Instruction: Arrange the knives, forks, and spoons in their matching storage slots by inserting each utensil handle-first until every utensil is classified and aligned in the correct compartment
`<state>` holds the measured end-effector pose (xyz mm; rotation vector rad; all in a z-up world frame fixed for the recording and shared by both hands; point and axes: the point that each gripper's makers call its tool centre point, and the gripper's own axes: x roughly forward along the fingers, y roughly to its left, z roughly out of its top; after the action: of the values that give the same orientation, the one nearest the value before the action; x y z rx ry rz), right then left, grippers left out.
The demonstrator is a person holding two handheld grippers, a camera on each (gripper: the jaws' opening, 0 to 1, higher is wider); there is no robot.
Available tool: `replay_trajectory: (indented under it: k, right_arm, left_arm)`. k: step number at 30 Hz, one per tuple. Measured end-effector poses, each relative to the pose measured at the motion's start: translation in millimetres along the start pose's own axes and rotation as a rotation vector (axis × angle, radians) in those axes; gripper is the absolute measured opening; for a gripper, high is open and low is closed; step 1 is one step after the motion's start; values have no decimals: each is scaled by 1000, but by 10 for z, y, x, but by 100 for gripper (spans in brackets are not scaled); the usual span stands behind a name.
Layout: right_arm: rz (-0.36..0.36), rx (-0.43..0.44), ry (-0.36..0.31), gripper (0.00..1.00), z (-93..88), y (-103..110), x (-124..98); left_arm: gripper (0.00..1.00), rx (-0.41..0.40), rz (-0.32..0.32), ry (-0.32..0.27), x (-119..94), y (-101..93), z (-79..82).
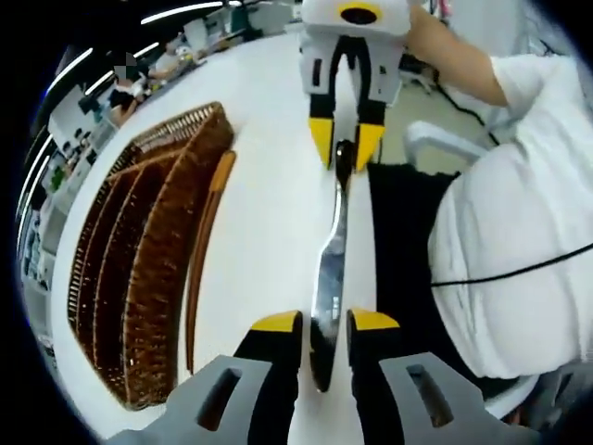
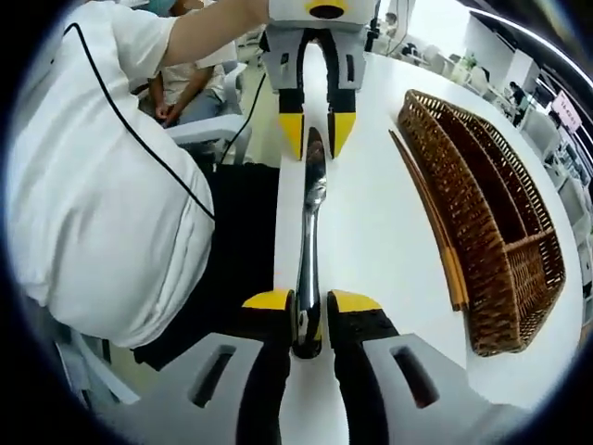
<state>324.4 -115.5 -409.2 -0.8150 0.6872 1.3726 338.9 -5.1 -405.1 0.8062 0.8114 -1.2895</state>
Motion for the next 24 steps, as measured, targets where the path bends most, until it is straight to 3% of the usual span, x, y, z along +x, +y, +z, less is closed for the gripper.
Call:
replay_trajectory:
  k: [12,24]
  right_arm:
    - [21,19,-5,12,19,-16,12]
    - [24,23,13,11,36,-35,25]
  left_arm:
    - [12,-55,-46,6,17,-27,-8]
    - [11,-43,0,-21,4,-45,-9]
